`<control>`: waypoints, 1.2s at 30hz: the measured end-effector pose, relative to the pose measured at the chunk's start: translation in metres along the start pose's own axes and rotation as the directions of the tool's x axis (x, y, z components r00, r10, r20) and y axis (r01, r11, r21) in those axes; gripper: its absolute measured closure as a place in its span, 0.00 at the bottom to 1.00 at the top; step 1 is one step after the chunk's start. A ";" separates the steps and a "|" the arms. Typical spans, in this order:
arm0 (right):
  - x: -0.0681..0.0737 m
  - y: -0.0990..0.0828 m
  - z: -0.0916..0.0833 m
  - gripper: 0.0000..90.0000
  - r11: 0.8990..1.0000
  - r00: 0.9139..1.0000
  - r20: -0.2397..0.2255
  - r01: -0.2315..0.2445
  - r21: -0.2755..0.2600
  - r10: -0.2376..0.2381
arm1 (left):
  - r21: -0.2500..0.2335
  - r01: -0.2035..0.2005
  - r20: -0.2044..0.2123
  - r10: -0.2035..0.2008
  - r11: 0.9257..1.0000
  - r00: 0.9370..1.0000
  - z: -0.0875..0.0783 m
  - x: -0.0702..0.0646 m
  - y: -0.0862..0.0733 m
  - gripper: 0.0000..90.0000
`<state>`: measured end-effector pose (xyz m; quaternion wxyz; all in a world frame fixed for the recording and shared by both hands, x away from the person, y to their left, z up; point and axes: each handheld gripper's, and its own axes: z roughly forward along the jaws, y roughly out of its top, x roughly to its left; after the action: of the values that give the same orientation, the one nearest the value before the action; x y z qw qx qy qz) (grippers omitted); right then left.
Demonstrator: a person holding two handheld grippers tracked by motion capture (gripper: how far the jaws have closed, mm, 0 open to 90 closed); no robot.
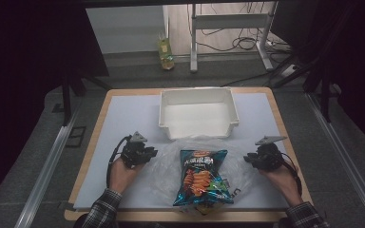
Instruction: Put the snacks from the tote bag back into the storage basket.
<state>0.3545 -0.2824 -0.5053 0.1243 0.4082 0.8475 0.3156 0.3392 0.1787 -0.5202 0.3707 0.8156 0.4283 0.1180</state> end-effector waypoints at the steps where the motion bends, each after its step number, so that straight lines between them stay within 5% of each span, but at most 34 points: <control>1: 0.000 0.000 0.000 0.75 1.000 1.000 -0.004 -0.001 -0.001 0.001 | -0.005 0.003 0.002 -0.003 1.000 1.000 -0.002 0.000 -0.001 0.78; 8: 0.003 0.001 -0.005 0.63 1.000 1.000 -0.021 0.006 -0.014 -0.007 | -0.062 0.023 0.012 -0.022 0.998 1.000 -0.012 0.001 -0.005 0.57; 14: 0.005 0.002 -0.009 0.51 0.999 1.000 -0.027 -0.011 -0.032 0.010 | -0.108 -0.003 -0.003 0.003 0.994 1.000 -0.022 -0.004 -0.011 0.41; 25: 0.007 0.003 -0.020 0.30 0.996 0.998 -0.050 -0.042 -0.074 0.038 | -0.186 0.036 0.018 -0.033 0.982 0.999 -0.041 -0.006 -0.026 0.27; 36: 0.018 0.005 -0.039 0.19 0.996 0.998 -0.060 0.011 -0.089 -0.017 | -0.188 0.042 -0.001 -0.043 0.981 0.999 -0.053 -0.010 -0.039 0.22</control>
<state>0.3277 -0.2828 -0.4714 0.1188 0.3866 0.8388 0.3644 0.2822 0.2119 -0.5099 0.4474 0.7672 0.4337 0.1521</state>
